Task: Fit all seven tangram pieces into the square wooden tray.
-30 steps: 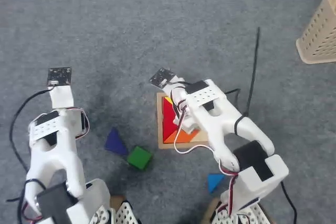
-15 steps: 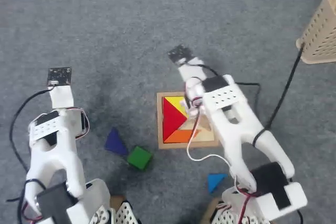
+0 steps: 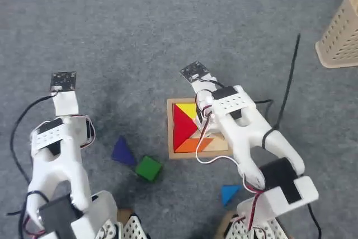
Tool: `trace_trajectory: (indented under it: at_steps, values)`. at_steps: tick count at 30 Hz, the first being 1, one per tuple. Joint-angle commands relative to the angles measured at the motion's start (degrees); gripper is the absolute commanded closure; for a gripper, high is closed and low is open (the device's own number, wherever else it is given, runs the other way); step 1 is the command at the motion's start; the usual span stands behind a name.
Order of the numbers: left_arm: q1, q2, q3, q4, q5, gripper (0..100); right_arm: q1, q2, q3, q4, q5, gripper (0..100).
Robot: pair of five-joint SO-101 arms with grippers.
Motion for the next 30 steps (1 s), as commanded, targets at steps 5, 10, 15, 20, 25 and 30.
trace_trajectory:
  at_steps: [5,10,15,20,25,30]
  values:
    - [0.2,-2.1,-0.2,-1.1,-0.5,88,-0.6,1.2,-0.5,-1.5,7.1,83.5]
    - [0.2,-2.1,-0.2,-1.1,-0.5,88,-0.4,1.1,-0.3,-1.1,17.2,83.7]
    - [0.2,-2.1,-0.2,-1.1,-0.5,88,0.1,1.1,-0.3,0.0,22.7,84.3]
    - [0.2,-2.1,-0.2,-1.1,-0.5,88,0.0,1.0,-0.4,-0.3,27.3,93.6]
    - [0.2,-2.1,-0.2,-1.1,-0.5,88,-1.8,1.0,-1.2,0.2,31.4,91.3]
    - [0.2,-2.1,-0.1,-1.8,-0.5,88,-5.6,0.9,-2.7,0.2,33.6,91.2]
